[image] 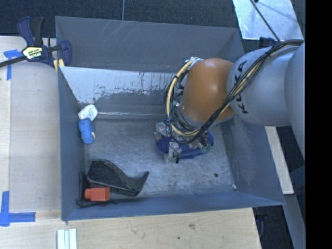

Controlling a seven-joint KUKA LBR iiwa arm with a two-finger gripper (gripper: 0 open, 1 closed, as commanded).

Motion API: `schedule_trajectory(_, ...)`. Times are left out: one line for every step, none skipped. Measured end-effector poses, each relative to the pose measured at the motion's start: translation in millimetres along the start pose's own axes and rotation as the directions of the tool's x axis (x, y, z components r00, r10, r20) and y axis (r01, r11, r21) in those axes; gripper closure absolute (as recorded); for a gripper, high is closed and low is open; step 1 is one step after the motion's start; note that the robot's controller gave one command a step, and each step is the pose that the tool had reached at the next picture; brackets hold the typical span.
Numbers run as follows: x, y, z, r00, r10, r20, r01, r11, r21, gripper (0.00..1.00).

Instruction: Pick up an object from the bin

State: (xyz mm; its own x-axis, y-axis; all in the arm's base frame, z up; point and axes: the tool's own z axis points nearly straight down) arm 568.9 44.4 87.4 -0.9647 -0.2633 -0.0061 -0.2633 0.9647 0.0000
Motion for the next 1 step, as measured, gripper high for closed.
schedule_trajectory(32.6, 17.7, -137.0, 1.0, -0.013, 0.004, 0.013, 1.0, 0.002, 1.0)
